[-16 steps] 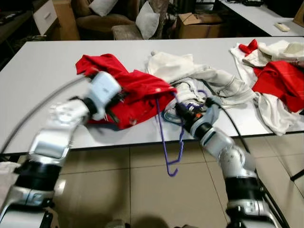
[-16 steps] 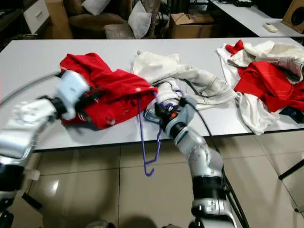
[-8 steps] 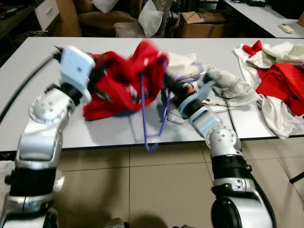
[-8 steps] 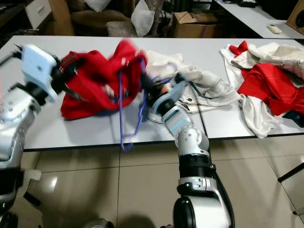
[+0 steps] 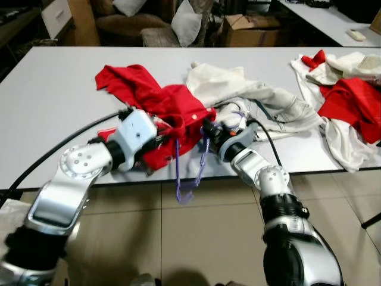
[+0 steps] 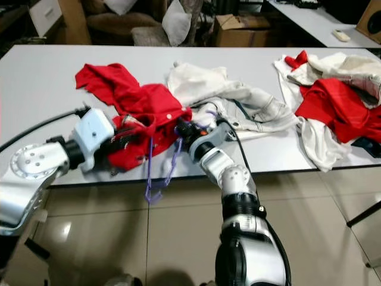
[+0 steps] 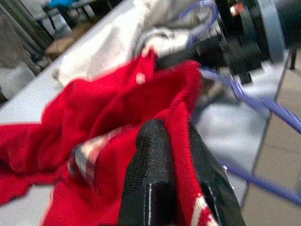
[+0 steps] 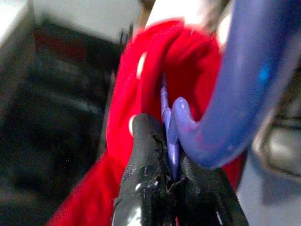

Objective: Hang hanger

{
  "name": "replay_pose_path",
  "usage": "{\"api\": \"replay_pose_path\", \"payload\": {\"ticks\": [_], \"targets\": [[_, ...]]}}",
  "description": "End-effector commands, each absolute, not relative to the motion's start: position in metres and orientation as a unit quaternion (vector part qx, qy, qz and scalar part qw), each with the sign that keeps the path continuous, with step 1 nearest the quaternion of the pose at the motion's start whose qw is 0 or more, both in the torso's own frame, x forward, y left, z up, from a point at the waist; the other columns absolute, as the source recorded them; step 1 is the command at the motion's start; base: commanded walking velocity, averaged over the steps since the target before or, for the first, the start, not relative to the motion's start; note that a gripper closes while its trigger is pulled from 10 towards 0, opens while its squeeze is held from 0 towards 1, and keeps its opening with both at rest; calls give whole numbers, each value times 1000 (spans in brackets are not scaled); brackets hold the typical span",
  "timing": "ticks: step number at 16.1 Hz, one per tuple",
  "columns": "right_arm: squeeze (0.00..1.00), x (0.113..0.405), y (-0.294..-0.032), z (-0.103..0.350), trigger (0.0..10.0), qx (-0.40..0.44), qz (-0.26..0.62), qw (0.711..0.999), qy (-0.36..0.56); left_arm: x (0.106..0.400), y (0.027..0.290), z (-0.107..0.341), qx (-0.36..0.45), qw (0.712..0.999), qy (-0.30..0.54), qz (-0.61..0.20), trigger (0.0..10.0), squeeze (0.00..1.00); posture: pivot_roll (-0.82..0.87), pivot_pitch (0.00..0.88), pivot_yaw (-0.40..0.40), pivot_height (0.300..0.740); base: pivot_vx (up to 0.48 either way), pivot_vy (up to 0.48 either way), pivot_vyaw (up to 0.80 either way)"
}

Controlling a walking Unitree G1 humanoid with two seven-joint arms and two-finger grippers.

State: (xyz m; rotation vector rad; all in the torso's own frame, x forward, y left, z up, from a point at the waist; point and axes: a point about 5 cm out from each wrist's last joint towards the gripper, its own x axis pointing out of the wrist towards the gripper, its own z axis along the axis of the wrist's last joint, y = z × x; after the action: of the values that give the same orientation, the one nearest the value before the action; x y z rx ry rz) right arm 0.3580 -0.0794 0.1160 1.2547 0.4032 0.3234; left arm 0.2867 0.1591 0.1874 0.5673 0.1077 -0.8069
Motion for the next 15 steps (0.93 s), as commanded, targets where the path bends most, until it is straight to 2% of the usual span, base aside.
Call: {"api": "replay_pose_path", "payload": {"ticks": [1,2,3,5,8,9,11,12,14,15], "targets": [[0,364,-67,124,10000,631,135,745,170,285,158,187,285,872,63,-394,0,0,70,47,-24,740,0,0,0],[0,370,-65,127,10000,652,102,736,150,284,153,195,221,890,52,-395,0,0,79,54,-23,740,0,0,0],[0,371,-65,127,10000,652,95,737,147,283,151,197,209,892,51,-397,0,0,79,54,-23,740,0,0,0],[0,380,-52,147,10000,706,93,694,104,273,142,202,128,889,51,-437,0,0,104,76,-19,740,0,0,0],[0,385,-31,167,10000,724,115,675,82,269,128,211,43,891,30,-451,0,0,117,79,-25,740,0,0,0],[0,384,-21,173,10000,718,123,681,75,270,119,217,-3,890,19,-456,0,0,112,75,-26,740,0,0,0],[0,384,-16,174,10000,711,116,689,76,272,112,222,-43,891,6,-452,0,0,101,67,-27,740,0,0,0],[0,382,-7,176,10000,689,112,712,74,278,105,234,-109,891,-21,-441,0,0,91,60,-25,740,0,0,0],[0,378,7,181,10000,659,140,735,83,287,103,245,-159,898,-42,-407,0,0,86,53,-23,740,0,0,0],[0,375,17,185,10000,617,177,761,95,297,107,248,-168,913,-51,-368,706,0,71,41,-17,740,0,0,0]]}}
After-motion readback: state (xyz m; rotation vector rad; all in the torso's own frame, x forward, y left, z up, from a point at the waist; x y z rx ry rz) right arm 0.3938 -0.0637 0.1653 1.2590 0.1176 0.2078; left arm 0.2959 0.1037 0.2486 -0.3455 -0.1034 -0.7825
